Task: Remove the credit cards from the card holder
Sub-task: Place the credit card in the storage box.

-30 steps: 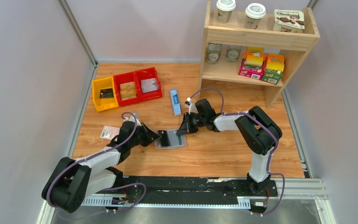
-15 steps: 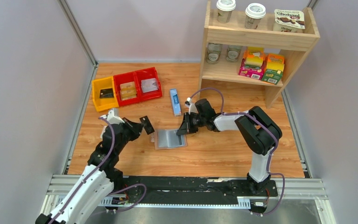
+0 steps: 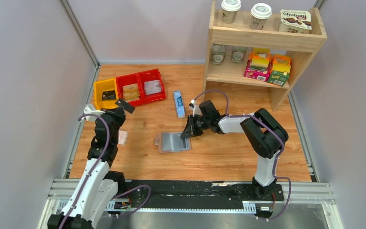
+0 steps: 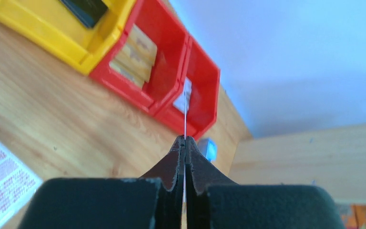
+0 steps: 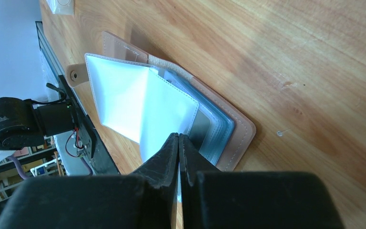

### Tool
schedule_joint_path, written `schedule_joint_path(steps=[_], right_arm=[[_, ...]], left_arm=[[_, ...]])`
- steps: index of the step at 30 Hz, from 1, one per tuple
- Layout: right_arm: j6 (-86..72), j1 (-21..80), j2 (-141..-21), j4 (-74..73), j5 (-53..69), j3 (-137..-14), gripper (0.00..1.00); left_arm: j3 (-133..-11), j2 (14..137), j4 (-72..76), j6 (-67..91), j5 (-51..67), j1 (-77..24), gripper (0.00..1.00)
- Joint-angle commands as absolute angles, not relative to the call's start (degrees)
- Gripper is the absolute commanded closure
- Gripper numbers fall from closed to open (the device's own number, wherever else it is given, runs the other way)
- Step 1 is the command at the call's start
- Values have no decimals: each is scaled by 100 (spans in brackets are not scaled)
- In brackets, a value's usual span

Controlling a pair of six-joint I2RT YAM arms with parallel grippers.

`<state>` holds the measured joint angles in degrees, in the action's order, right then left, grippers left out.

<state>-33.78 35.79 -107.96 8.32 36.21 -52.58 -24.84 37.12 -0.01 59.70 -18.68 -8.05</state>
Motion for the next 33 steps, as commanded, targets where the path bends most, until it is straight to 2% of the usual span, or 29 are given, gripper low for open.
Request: schedule_joint_path(steps=[1,8,16,23,33], right_arm=[[-3146,3533,-10942,255,3164,-5168,95],[-3050,3472,-10925,229,3085,-5133,95],[-2953,3357,-10863,185,3015,-5133,95],[-2865,3322,-10942,132,3050,-5186,94],[-2839,3173,-10986,123,3120,-5186,95]], left_arm=[[-2523,4016,1535,6398,-2099,-256,100],[-2856,5158,2047,6801,-2557,657,100],[-3550,6968,2819,7435,-2690,1151,100],[-4350,8479,3129,7972,-2716,1169,100],[-5247,9650,2532,8552,-2769,1169,100]])
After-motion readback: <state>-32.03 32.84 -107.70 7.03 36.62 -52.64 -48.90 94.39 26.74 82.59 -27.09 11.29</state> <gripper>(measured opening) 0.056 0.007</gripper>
